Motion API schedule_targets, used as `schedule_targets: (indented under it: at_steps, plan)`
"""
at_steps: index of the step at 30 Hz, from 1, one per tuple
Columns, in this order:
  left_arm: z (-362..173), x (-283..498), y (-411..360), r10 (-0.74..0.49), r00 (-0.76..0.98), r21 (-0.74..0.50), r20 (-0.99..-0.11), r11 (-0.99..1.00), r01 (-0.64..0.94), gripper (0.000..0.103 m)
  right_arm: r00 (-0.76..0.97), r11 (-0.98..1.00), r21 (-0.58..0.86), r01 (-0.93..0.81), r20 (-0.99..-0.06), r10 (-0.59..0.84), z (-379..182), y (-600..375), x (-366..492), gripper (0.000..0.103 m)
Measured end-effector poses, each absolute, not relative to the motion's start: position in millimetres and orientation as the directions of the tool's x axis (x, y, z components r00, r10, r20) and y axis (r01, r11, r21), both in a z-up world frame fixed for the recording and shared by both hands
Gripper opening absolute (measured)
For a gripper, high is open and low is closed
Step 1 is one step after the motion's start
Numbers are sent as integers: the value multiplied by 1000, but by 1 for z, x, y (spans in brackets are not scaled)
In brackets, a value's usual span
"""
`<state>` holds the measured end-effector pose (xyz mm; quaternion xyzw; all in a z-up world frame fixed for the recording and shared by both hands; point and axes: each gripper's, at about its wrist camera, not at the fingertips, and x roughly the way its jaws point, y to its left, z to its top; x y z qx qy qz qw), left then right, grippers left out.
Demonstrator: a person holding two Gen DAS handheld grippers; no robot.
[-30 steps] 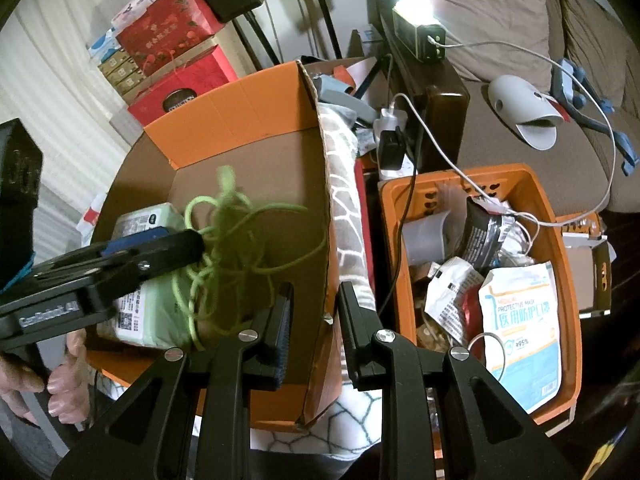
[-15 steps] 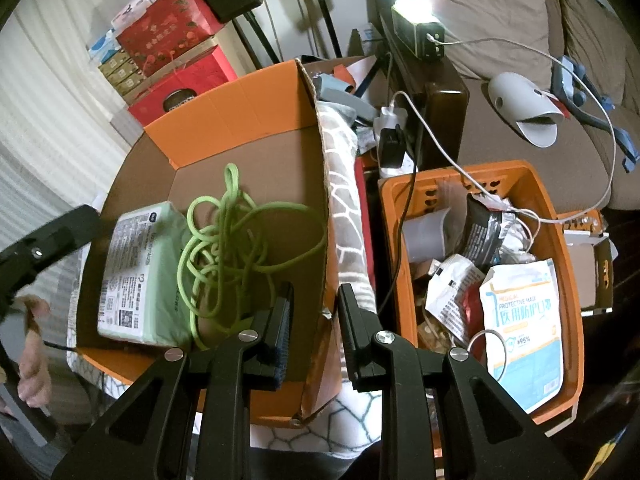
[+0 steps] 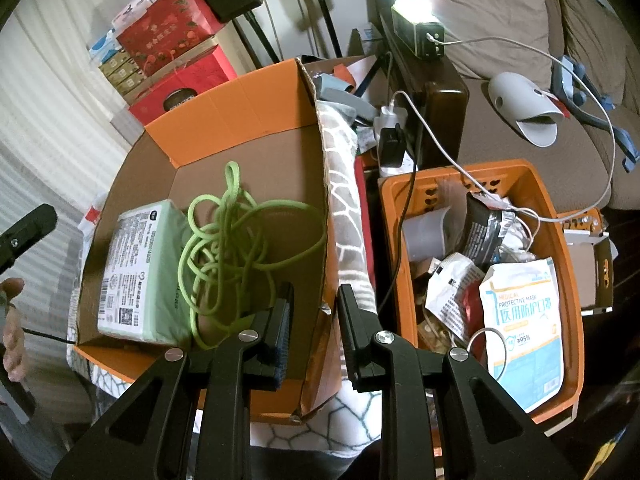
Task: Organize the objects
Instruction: 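Lower the cable into the box beside the package and release it, then move the left gripper back to the table toward the small white item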
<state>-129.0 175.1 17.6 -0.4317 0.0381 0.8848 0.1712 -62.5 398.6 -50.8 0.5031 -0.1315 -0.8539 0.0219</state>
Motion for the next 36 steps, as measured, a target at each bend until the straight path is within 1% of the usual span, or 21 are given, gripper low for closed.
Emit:
schedule_targets:
  at_steps: [7, 36]
  plan:
    - [19, -132, 137, 213, -614, -39, -760, -958, -284, 103, -494, -964, 247, -95, -853, -170, -51, 398, -62, 23]
    - [-9, -157, 15, 59, -621, -28, -782, -998, -59, 103, -498, -963, 252, -96, -849, -173, -51, 398, -59, 23]
